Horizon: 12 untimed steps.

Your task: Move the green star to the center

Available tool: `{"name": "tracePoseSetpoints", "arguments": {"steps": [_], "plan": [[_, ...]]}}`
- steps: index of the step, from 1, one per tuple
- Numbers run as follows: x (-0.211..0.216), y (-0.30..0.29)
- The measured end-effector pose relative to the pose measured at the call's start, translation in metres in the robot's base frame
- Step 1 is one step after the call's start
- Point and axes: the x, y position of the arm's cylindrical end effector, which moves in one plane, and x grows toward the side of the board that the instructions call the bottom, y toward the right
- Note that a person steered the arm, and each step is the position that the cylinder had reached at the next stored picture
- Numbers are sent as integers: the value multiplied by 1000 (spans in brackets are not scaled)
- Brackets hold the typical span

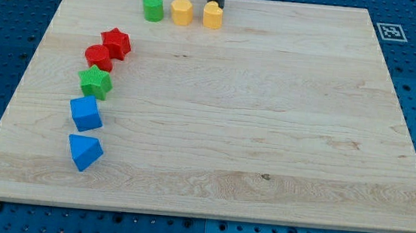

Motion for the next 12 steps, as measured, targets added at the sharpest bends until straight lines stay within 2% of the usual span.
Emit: {"name": "tracePoseSetpoints", "arguments": {"steps": [1, 2, 3, 4, 5, 7, 8, 10, 11, 12], "plan": [[-18, 13], [6, 82], [91, 139], [192, 159], [275, 157], [391, 102], [404, 63], [404, -108], [404, -171], [391, -171]]}}
